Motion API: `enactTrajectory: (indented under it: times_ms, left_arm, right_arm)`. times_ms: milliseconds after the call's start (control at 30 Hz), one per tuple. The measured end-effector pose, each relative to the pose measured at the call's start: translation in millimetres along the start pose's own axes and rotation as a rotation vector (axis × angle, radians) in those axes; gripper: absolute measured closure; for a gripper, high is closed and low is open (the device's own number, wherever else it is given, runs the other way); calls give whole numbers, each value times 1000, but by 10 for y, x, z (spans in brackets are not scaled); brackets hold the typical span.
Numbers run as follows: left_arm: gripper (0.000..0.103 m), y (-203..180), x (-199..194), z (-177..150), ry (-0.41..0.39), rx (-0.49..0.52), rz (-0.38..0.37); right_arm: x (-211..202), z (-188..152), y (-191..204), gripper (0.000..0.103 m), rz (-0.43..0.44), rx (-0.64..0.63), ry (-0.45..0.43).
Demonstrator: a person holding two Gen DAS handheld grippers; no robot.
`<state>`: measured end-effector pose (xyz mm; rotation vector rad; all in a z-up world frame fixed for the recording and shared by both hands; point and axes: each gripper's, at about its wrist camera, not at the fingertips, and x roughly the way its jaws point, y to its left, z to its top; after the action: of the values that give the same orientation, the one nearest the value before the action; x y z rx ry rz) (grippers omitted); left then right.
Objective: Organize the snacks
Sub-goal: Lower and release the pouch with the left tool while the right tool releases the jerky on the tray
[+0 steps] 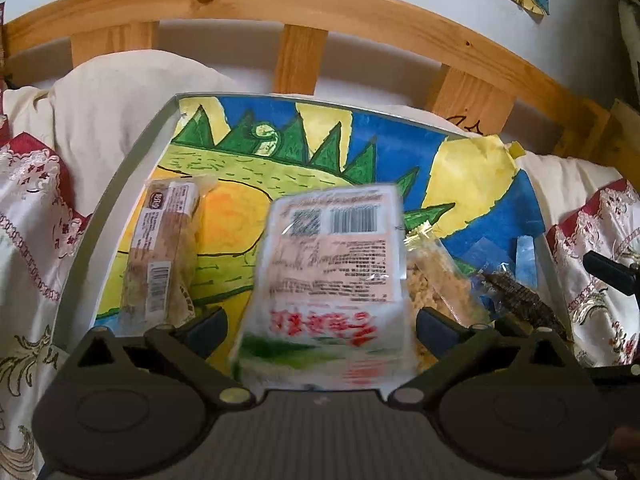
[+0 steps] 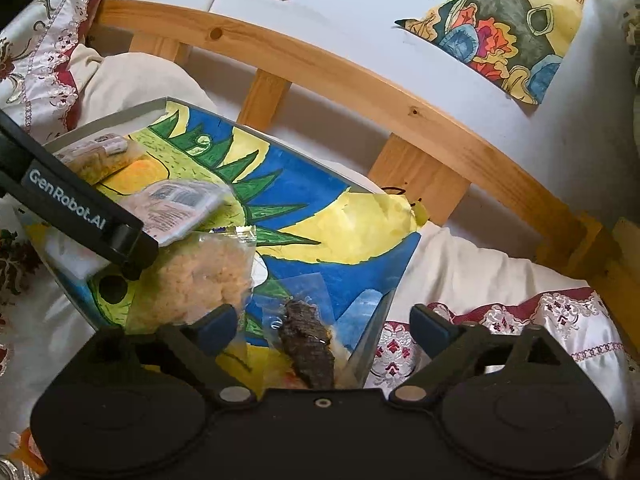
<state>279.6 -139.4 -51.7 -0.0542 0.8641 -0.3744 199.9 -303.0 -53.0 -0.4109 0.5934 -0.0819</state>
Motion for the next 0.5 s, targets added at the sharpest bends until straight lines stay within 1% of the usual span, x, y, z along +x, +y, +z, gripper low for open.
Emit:
enactTrajectory:
  times_ms: [167,233,367,500]
  left_arm:
    - [1,-5,-47,6,4,-15,-3]
    - [1,-22,-77,3,2,-9,1]
    - [1,-54,-170,1,-15,1,7]
    - [1,-69,-272,-17,-32,5,51]
  right_arm:
    - [-14,-3,3,4,-11,-8,-6]
    - [-21,-5,1,1,-19,-11,-9]
    - [-34,-4,-18,1,-23,-3,-10]
    - [-59,-17,-13,1,-20,-9,-15]
